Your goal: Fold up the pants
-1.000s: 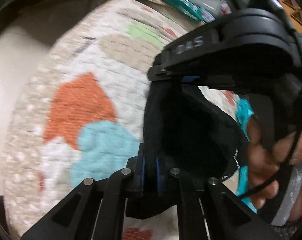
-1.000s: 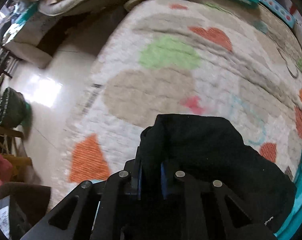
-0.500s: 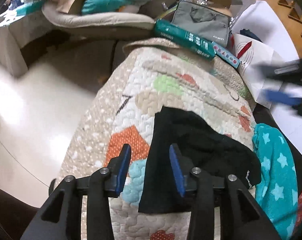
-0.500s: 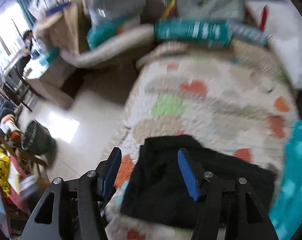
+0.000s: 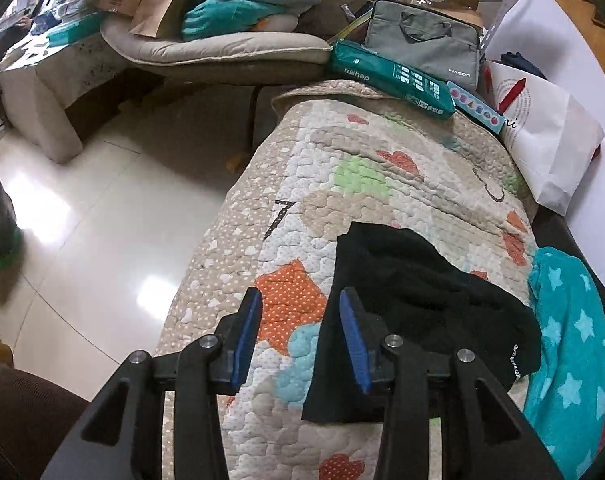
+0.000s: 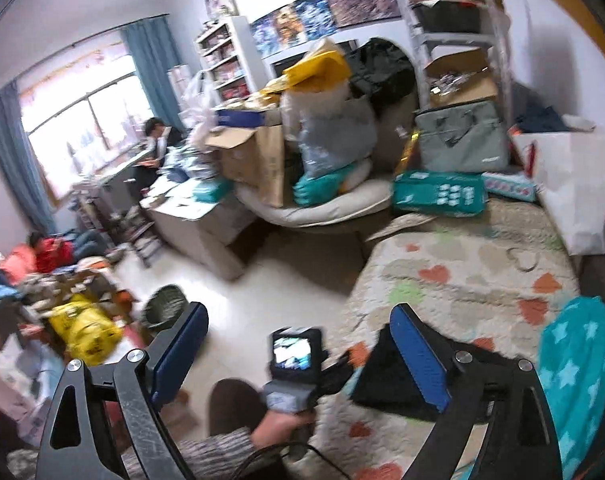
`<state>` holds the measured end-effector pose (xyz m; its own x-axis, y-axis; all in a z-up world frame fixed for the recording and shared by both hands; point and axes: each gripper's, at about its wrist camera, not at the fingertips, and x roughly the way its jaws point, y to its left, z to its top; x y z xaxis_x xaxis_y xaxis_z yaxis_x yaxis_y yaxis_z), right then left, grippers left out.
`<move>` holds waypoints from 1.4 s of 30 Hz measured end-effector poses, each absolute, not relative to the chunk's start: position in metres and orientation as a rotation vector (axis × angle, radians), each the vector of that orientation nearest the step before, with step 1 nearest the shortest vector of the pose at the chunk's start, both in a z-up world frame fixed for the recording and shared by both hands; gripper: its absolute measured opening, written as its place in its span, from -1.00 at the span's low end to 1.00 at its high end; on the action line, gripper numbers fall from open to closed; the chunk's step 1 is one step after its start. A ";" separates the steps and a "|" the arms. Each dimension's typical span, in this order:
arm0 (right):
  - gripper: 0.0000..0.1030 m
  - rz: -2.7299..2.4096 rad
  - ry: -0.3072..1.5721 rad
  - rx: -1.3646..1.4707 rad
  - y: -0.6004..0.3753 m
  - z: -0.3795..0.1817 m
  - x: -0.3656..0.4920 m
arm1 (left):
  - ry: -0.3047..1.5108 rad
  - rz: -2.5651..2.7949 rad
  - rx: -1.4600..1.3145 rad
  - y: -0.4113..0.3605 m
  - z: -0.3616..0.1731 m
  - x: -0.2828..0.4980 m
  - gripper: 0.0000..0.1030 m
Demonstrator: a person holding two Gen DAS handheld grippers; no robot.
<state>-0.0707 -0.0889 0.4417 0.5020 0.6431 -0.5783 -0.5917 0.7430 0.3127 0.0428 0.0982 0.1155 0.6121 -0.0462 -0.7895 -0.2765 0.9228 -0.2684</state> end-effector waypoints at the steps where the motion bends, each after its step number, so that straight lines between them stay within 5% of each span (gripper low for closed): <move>1: 0.86 0.741 0.748 0.091 -0.092 0.440 -0.070 | 0.905 0.135 -0.381 0.096 0.116 0.043 -0.24; 12: 0.88 0.893 0.752 0.030 -0.038 0.443 -0.097 | 0.907 0.099 -0.340 0.078 0.118 0.041 -0.23; 22: 0.88 0.727 0.813 0.201 -0.092 0.333 -0.042 | 0.886 0.010 -0.213 0.052 0.136 0.047 -0.18; 30: 0.88 0.149 0.594 0.167 -0.203 0.229 0.008 | 0.864 -0.011 0.027 0.018 0.153 0.041 -0.10; 42: 0.87 -0.096 0.935 0.475 -0.309 0.111 0.047 | 0.809 -0.076 0.114 -0.020 0.164 0.048 0.05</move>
